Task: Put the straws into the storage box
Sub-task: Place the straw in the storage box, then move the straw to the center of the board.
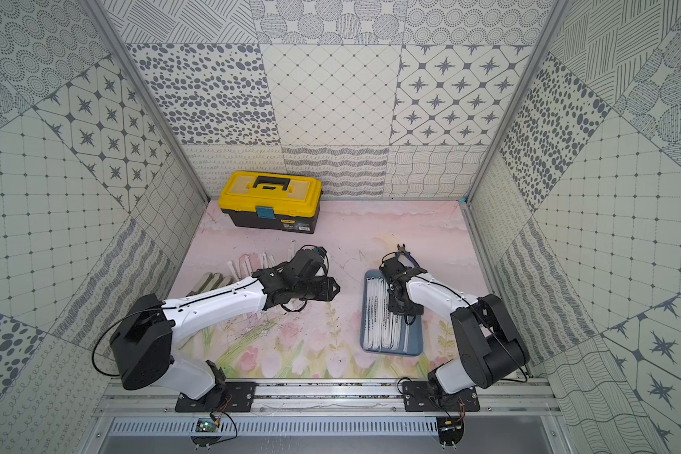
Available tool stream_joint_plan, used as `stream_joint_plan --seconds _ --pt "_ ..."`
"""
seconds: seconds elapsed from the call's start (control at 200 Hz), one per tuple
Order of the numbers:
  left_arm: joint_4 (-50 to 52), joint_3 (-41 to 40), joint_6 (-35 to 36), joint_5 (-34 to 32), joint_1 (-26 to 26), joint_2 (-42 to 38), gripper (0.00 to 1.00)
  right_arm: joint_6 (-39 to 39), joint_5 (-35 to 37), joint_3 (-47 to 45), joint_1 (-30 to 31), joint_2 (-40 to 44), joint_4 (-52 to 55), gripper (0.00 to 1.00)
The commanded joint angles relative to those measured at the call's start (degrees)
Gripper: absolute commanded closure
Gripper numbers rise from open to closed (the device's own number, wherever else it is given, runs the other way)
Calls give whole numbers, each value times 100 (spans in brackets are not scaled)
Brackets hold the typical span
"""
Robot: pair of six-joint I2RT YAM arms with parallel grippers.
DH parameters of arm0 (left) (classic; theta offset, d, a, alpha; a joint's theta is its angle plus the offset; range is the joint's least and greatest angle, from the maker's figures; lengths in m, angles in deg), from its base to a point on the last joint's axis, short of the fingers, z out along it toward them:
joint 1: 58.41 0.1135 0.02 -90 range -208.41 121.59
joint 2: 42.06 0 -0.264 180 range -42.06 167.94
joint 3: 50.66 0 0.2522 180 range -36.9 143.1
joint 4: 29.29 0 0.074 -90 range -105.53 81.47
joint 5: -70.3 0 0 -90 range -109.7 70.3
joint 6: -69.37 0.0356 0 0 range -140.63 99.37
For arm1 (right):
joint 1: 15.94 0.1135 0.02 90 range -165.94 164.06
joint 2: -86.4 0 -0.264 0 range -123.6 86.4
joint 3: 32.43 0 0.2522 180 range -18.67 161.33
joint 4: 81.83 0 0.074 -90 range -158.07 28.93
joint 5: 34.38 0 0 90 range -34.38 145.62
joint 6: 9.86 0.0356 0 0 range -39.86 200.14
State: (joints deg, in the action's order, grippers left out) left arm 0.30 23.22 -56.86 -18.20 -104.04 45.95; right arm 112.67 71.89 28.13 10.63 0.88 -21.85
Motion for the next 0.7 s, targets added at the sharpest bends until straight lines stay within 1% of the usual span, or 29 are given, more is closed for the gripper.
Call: stream_joint_plan --seconds 0.0,0.08,0.16,0.25,0.37,0.515,0.695 --pt "112 13 182 -279 119 -170 55 75 247 322 224 127 450 76" --pt "490 47 309 -539 457 -222 55 134 518 662 552 319 933 75" --pt "821 67 419 -649 1023 -165 54 182 884 1164 995 399 1436 74" --pt "1360 342 613 -812 1414 179 54 258 818 1596 1492 355 1465 72" --pt "1801 716 690 -1317 1680 715 54 501 417 1848 1973 114 947 71" --pt "1933 962 678 -1428 1889 1298 55 743 60 1911 2215 -242 507 71" --pt "1922 1192 749 -1433 1956 1833 58 789 50 1813 2293 -294 406 71"
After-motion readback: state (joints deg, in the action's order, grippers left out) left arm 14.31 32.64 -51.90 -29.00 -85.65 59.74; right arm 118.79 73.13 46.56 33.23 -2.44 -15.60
